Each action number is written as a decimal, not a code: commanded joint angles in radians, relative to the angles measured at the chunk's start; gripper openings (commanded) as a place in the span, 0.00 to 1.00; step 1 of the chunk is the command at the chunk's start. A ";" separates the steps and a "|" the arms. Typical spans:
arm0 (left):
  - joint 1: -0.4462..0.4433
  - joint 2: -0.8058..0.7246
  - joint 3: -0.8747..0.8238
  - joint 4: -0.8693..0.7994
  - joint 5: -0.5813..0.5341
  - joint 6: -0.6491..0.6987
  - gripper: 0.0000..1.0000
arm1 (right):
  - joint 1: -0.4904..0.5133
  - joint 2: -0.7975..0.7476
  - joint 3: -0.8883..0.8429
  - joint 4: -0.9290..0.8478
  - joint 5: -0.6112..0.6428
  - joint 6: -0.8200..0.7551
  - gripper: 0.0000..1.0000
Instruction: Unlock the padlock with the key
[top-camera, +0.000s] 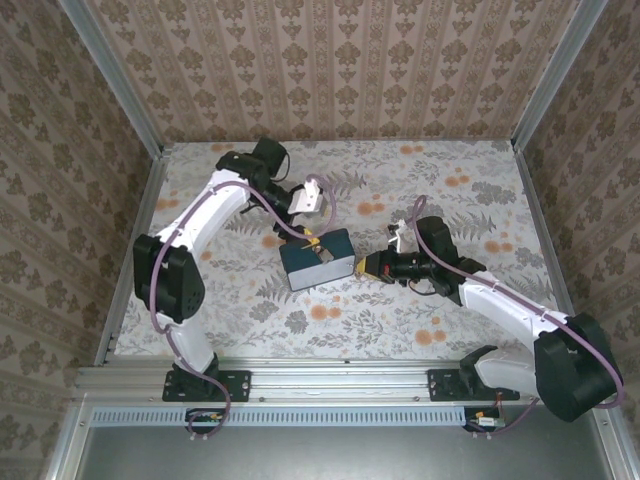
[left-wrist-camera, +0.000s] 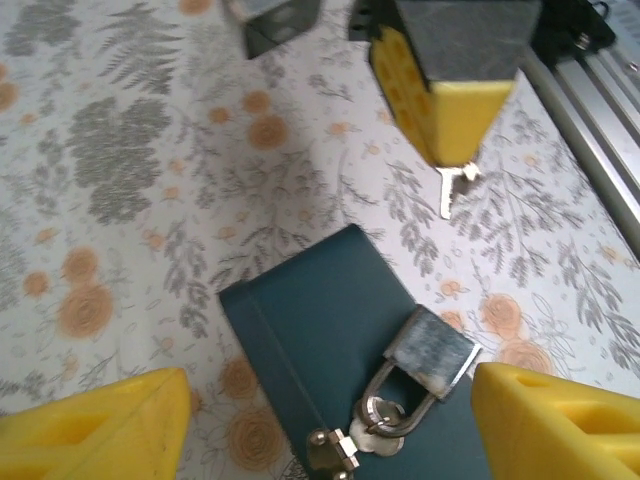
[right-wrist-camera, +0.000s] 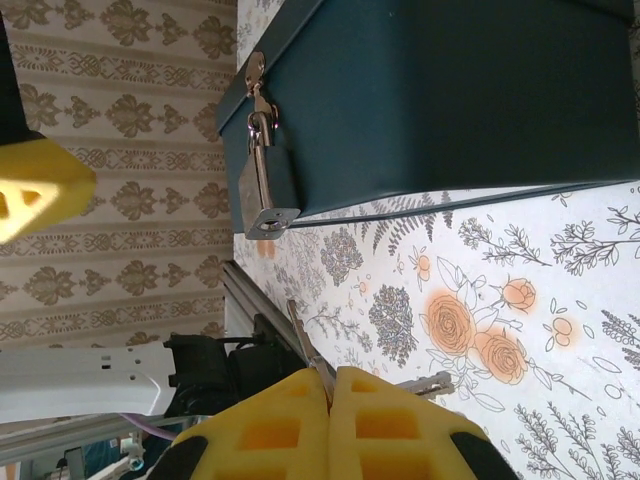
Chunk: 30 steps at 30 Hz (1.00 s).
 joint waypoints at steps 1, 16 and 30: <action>-0.029 0.013 -0.021 -0.069 -0.025 0.141 0.73 | -0.006 0.009 0.032 -0.031 -0.036 -0.017 0.00; -0.060 0.061 -0.099 0.006 -0.036 0.182 0.69 | -0.006 0.010 -0.001 0.076 -0.009 0.069 0.00; -0.079 0.099 -0.091 -0.026 -0.081 0.172 0.64 | -0.007 0.048 -0.012 0.100 -0.017 0.038 0.00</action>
